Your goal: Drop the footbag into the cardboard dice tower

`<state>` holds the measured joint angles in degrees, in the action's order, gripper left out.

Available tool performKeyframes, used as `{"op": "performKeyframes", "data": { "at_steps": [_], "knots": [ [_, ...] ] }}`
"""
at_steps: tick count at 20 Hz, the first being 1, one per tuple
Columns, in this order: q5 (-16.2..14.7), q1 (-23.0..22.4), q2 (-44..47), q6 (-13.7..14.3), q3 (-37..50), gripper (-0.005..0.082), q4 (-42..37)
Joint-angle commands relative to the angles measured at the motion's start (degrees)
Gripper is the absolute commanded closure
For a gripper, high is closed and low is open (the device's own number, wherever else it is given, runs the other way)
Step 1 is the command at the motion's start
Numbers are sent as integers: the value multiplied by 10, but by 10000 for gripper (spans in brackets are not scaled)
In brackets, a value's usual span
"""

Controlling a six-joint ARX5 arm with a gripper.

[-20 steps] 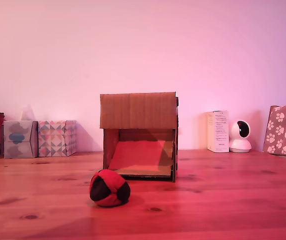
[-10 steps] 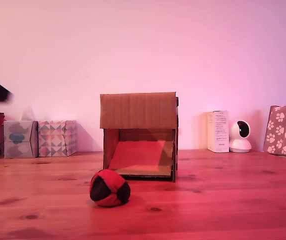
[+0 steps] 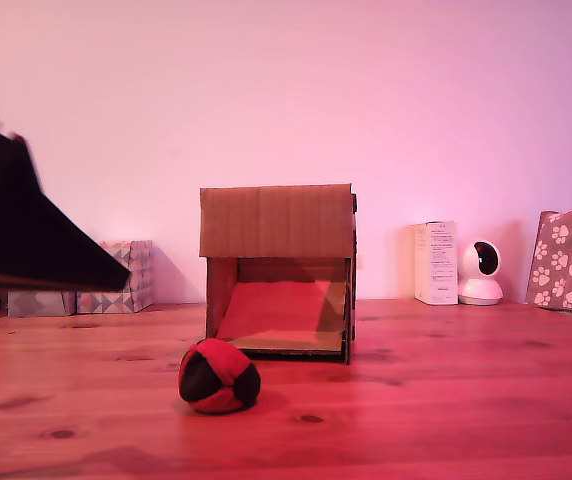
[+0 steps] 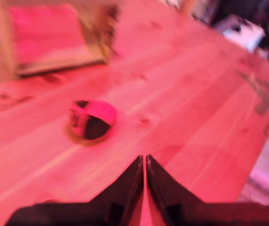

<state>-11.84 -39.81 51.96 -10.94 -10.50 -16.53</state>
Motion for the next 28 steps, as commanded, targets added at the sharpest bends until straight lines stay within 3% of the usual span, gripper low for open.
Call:
{"op": "performKeyframes", "data": {
  "at_steps": [1, 2, 3, 5, 6, 14, 20, 26, 28],
  "knots": [
    [3, -1, 16, 5, -1, 785, -26],
    [3, -1, 25, 5, -1, 728, -40],
    [4, -1, 35, 5, -1, 560, -57],
    [22, -1, 54, 5, -1, 115, -92],
    [30, -1, 65, 5, -2, -19, -104],
    [69, 0, 206, 56, -40, -11, -184],
    [75, 5, 351, 69, -128, -11, -183],
    [54, 23, 453, 69, -197, -8, -135],
    [39, 23, 458, 69, -201, 74, -121]
  ]
}}
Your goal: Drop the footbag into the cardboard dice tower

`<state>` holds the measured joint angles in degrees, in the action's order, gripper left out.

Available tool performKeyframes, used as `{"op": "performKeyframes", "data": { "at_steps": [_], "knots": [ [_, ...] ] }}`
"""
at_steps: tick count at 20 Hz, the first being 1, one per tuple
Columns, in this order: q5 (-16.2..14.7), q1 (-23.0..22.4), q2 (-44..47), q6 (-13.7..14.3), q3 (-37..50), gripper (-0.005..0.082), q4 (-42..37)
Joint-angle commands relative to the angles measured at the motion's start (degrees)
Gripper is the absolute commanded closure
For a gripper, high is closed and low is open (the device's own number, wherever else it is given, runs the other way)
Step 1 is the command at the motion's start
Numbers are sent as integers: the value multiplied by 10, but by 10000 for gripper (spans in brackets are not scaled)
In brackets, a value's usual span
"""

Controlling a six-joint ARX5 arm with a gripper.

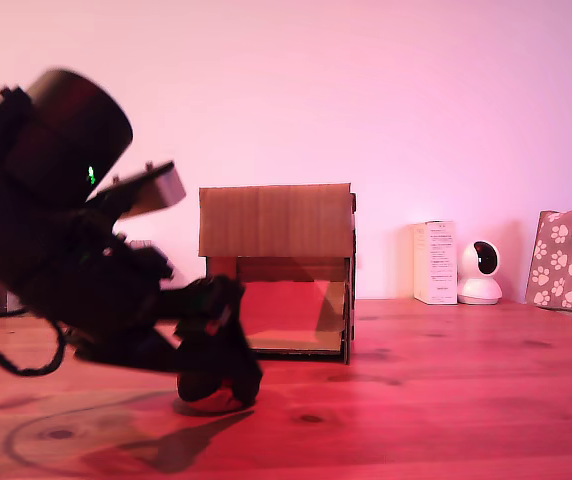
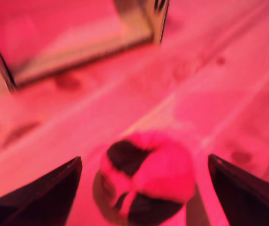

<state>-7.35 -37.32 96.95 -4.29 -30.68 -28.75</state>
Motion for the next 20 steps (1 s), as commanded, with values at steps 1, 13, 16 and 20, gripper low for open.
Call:
{"op": "performKeyframes", "data": {
  "at_steps": [1, 13, 16, 20],
  "knots": [
    [-5, -2, 8, 3, -1, 197, 8],
    [-21, -3, -134, -5, -5, 539, 129],
    [-21, -3, -230, -9, -5, 539, 184],
    [-16, -3, -310, -9, -5, 539, 198]
  ]
}}
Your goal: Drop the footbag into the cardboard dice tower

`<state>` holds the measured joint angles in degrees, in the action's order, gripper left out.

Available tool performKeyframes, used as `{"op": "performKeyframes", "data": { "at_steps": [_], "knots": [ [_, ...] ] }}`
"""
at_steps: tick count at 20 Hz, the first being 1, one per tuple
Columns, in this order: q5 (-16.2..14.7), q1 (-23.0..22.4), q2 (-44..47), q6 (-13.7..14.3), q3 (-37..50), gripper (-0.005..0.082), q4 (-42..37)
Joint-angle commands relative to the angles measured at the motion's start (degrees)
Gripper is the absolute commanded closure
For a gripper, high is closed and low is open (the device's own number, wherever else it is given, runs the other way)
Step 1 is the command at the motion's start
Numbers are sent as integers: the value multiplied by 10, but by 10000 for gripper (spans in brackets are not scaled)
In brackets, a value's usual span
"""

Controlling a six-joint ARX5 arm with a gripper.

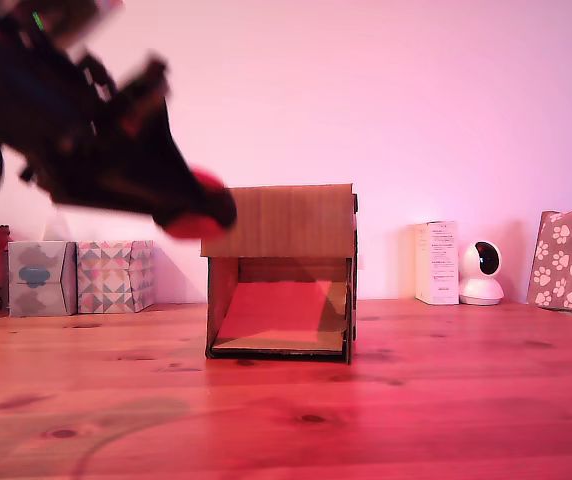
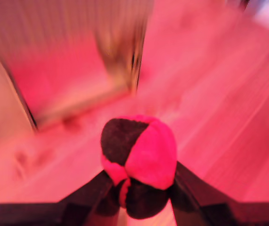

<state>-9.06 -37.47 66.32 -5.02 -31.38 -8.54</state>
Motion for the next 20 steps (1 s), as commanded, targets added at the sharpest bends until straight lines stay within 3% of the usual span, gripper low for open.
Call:
{"op": "performKeyframes", "data": {
  "at_steps": [1, 6, 8, 10, 15, 20],
  "knots": [
    [10, -2, -12, -1, 2, 539, -11],
    [47, -1, -7, 1, 2, 539, -153],
    [66, 0, 7, 12, 0, 539, -233],
    [68, 7, 33, 21, -19, 539, -265],
    [61, 23, 138, 26, -147, 539, -216],
    [19, 48, 271, 31, -350, 539, -11]
  ]
}}
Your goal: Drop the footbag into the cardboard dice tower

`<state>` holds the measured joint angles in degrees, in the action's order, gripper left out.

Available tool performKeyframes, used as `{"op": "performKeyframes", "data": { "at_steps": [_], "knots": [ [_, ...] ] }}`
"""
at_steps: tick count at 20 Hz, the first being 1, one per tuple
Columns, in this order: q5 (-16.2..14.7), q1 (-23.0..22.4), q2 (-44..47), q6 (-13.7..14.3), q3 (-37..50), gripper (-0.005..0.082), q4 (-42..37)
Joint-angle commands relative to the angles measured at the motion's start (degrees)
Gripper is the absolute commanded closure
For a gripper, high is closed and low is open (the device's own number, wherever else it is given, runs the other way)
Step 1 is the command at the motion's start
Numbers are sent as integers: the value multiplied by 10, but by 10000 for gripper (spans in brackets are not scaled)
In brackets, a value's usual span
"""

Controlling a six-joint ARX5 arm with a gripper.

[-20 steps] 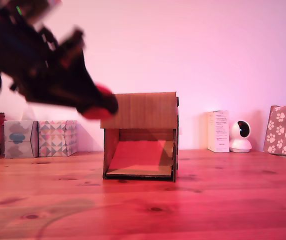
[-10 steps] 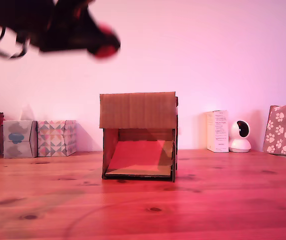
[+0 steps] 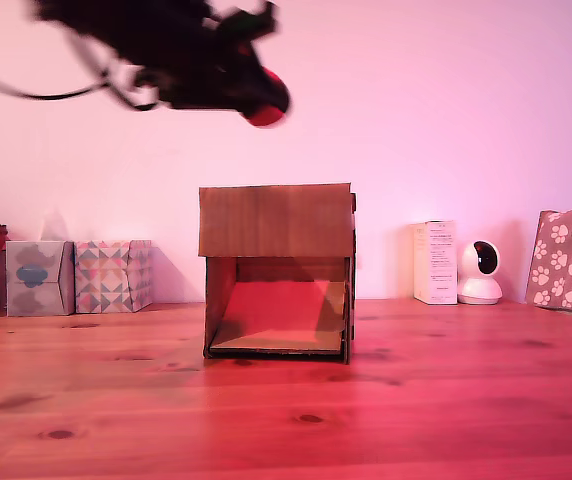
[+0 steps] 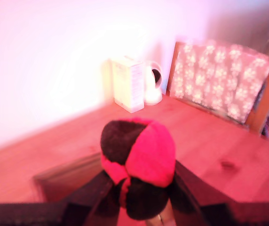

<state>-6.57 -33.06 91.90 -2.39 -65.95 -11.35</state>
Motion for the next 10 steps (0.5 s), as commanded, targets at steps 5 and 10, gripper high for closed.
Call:
{"op": "performKeyframes", "data": {
  "at_steps": [5, 10],
  "knots": [
    [-45, 29, 106, 5, -148, 539, 177],
    [-52, 35, 119, 14, -179, 524, 216]
  ]
}}
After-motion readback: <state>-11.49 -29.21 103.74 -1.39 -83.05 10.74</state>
